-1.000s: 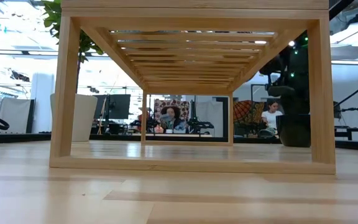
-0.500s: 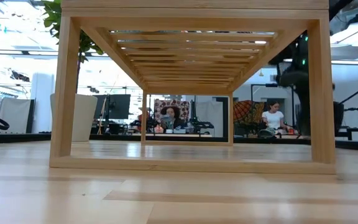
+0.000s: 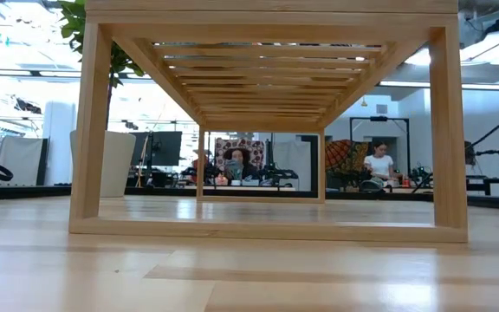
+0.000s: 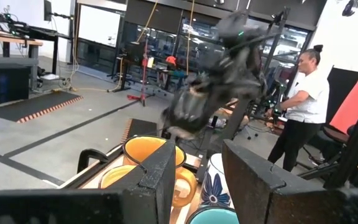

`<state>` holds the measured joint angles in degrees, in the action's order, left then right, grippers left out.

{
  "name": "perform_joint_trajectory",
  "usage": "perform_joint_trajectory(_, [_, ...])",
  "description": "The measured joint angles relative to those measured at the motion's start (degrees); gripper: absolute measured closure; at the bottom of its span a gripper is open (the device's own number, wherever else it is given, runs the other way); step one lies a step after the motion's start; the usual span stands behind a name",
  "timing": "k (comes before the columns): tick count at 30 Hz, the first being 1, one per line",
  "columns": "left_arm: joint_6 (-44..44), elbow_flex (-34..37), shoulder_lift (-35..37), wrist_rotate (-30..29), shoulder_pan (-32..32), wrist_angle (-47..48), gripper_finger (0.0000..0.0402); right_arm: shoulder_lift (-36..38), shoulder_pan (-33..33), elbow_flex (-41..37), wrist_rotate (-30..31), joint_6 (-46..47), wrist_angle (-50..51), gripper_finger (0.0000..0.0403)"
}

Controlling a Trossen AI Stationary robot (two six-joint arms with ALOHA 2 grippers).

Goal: Place coffee mugs
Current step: Put the black mug on the shelf

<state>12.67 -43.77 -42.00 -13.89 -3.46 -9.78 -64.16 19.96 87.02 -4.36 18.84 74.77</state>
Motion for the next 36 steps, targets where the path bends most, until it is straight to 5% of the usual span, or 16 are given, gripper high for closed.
perform_joint_trajectory(8, [0.0,0.0,0.0,0.0,0.0,0.0,0.0286,-7.7,-30.2,14.6,-0.8,-0.7,-9.2,0.0354])
perform_joint_trajectory(14, [-1.0,0.0,0.0,0.0,0.0,0.1,0.0286,-16.6,-44.4,22.2,-0.5,0.1,-10.5,0.0354])
perform_joint_trajectory(24, [-1.0,0.0,0.0,0.0,0.0,0.0,0.0286,-29.3,-48.2,27.6,0.2,1.4,1.9,0.0354])
perform_joint_trajectory(36, [0.3,0.0,0.0,0.0,0.0,0.0,0.0286,-35.7,-48.2,27.7,1.3,-9.8,6.3,0.0354])
